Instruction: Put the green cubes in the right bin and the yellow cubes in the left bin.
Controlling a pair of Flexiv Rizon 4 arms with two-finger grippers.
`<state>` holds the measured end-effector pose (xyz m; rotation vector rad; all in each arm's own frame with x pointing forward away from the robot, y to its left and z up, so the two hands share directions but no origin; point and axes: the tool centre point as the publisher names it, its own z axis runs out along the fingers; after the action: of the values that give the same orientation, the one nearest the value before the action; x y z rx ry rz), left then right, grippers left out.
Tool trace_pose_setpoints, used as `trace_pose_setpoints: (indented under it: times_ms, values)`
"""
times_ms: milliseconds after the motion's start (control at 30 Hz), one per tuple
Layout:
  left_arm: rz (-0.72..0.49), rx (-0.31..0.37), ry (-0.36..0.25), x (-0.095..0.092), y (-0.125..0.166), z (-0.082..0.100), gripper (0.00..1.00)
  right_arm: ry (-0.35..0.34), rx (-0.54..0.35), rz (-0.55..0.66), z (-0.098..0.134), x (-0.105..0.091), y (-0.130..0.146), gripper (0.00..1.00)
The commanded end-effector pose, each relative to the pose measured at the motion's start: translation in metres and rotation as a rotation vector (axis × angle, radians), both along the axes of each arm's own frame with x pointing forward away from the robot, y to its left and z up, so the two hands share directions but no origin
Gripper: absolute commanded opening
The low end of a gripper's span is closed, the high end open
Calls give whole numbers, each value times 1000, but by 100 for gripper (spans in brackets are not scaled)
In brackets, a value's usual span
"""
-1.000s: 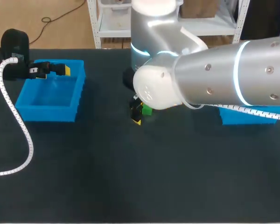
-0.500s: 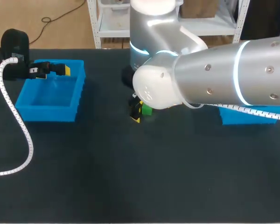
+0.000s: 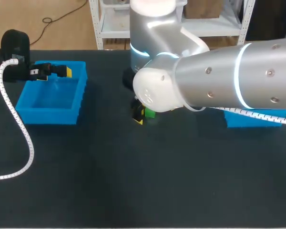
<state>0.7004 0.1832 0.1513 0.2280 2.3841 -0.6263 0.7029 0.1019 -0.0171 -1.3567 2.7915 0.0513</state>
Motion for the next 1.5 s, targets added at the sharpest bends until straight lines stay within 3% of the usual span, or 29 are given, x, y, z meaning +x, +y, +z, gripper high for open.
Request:
trace_pose_setpoints:
  times_ms: [33, 167, 400, 533, 600, 800, 1067, 1500]
  values:
    - [-4, -7, -6, -1, 1, -1, 100, -2, 0, 1, 0, 0, 0, 38]
    - [-4, -7, -6, -1, 1, -1, 100, -5, 2, 2, 0, 1, 0, 21]
    - [-4, -7, -6, -1, 1, -1, 100, -9, 5, 6, 1, 3, 1, 18]
    - [-4, -7, -6, -1, 1, -1, 100, -18, 11, 4, 6, 6, 0, 4]
    - [-4, -7, -6, -1, 1, -1, 100, -38, 20, -4, 12, 9, -3, 0]
    - [-4, -7, -6, -1, 1, -1, 100, -128, 55, -54, 47, 23, -20, 0]
    - [-4, -7, -6, -1, 1, -1, 100, -259, 100, -195, 92, 49, -68, 0]
    - [-4, -7, -6, -1, 1, -1, 100, -361, 162, -457, 116, 86, -174, 0]
